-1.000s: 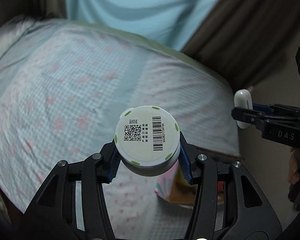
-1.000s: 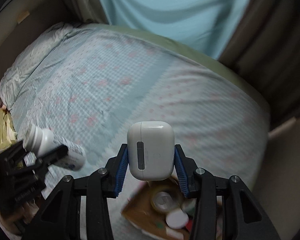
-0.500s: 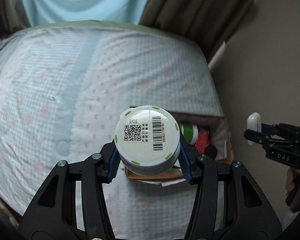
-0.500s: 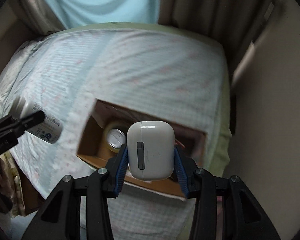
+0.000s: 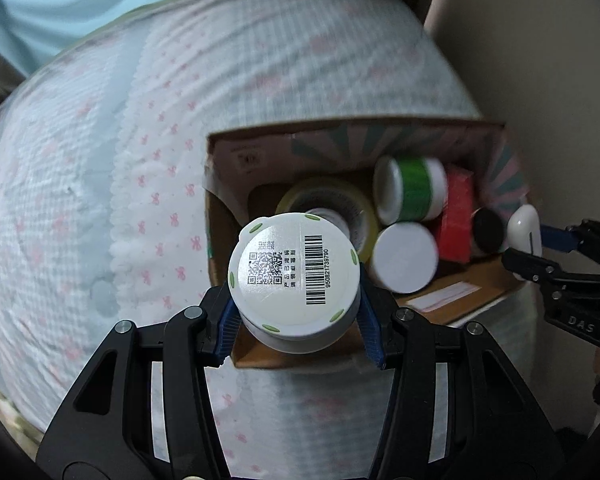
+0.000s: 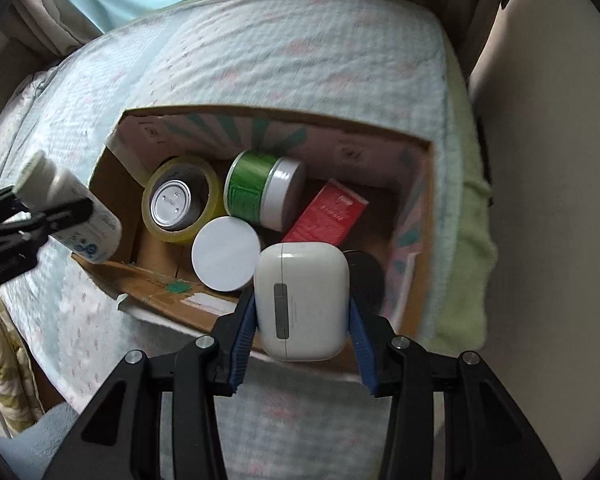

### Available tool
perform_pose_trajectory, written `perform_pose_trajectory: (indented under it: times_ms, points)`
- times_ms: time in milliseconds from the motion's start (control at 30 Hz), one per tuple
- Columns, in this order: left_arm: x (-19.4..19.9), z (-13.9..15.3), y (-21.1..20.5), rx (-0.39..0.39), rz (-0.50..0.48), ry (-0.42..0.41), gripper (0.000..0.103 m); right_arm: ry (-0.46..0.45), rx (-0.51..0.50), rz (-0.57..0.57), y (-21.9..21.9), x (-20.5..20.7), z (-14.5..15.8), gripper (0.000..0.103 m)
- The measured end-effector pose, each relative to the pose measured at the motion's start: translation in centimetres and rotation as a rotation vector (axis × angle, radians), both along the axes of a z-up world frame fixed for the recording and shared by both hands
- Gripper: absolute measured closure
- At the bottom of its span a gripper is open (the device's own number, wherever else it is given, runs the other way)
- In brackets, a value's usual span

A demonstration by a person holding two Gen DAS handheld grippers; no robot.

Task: Organize rigid objects
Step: 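Release the pill bottle into the box with the left gripper while the right releases the earbud case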

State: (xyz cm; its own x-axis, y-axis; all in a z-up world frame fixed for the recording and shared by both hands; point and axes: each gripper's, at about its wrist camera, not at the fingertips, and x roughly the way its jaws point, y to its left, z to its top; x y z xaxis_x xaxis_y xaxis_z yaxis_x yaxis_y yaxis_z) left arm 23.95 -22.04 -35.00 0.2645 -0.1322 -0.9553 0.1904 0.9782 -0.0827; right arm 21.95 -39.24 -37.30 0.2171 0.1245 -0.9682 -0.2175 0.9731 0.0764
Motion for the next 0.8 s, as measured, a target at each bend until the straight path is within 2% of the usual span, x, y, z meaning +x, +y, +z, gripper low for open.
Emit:
perform_pose_trajectory:
  times_ms: [267, 367, 400, 433, 467, 500, 533, 600, 800]
  points:
    - [0.8, -2.7, -1.5, 0.079, -0.108, 0.027, 0.056, 0.024, 0.065, -0.014, 1.5, 0.3, -3.2, 0.062]
    - [0.7, -2.8, -1.5, 0.076, -0.136, 0.026, 0.056, 0.012, 0.088, -0.013, 1.8, 0.7, -3.3, 0.062]
    - [0.7, -2.6, -1.6, 0.074, -0.142, 0.018, 0.051, 0.002, 0.082, -0.014, 1.9, 0.8, -3.3, 0.059]
    - [0.8, -2.3, -1.6, 0.069, -0.148, 0.014, 0.026, -0.007, 0.086, -0.019, 1.9, 0.9, -3.1, 0.053]
    - [0.9, -2.1, -1.5, 0.062, -0.151, 0.006, 0.009, -0.016, 0.091, -0.032, 1.7, 0.9, -2.9, 0.031]
    - [0.9, -1.6, -1.3, 0.044, -0.152, -0.009, 0.000, -0.028, 0.101, -0.049, 1.4, 1.0, -2.6, 0.008]
    - [0.9, -1.3, -1.0, 0.029, -0.154, -0.011, 0.000, -0.045, 0.117, -0.068, 0.9, 1.0, -2.2, 0.001]
    - [1.0, -1.2, -0.6, 0.022, -0.151, -0.001, 0.000, -0.074, 0.126, -0.120, 0.1, 1.0, -1.5, 0.000]
    - [1.0, -1.0, 0.7, 0.001, -0.141, 0.008, 0.000, -0.074, 0.121, -0.204, -0.7, 1.4, -0.9, 0.000]
